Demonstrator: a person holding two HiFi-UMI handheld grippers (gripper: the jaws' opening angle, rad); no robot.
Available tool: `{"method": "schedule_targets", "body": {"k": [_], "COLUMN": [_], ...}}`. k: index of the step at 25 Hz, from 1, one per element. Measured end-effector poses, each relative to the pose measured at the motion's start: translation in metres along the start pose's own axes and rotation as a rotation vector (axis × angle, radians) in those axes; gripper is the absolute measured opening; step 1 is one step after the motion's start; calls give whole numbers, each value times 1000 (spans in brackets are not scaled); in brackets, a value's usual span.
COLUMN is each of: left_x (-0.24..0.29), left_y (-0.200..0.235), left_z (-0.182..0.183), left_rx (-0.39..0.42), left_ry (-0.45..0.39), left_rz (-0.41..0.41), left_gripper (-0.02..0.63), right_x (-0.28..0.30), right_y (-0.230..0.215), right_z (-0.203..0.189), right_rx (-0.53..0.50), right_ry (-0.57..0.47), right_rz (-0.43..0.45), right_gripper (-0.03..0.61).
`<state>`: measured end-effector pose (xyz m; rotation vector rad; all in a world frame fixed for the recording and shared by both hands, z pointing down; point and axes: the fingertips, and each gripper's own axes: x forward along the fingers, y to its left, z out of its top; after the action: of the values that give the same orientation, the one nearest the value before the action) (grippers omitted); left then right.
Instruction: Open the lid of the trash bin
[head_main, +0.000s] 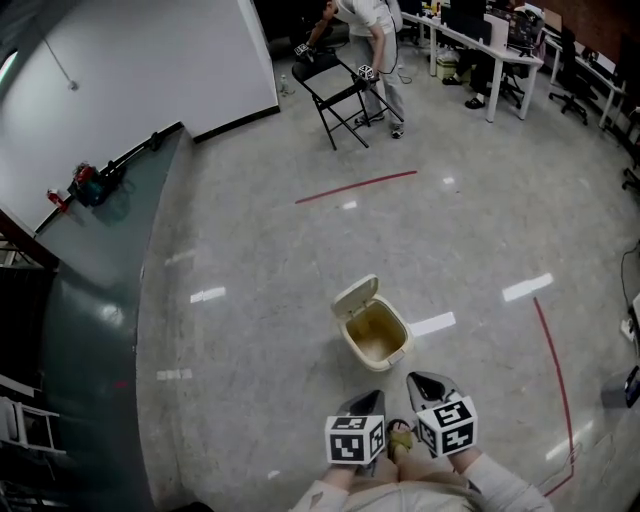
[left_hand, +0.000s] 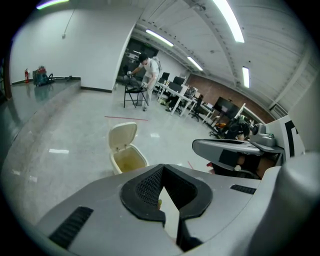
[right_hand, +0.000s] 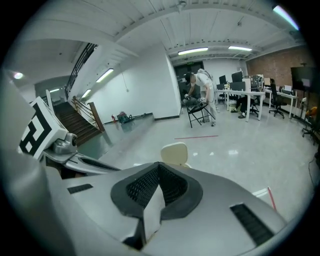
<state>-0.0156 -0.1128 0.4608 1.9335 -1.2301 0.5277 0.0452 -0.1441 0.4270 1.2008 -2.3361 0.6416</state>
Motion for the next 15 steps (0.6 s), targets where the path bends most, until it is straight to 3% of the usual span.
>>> {"method": "schedule_targets", "body": {"k": [6,15], "left_x": [-31,-53], "left_y": [-17,-26], "left_z": [27,48], "left_rx": [46,87], "left_ry": [-39,-75], "left_rz": [-16,-30], "left_gripper": [5,5], "right_x": [-35,-55], "right_y": [15,37], "right_z": [32,50], "right_rx": [-15,-60], "right_ry": [-61,-103], "right_rz": [7,58], "right_gripper": [2,3]}}
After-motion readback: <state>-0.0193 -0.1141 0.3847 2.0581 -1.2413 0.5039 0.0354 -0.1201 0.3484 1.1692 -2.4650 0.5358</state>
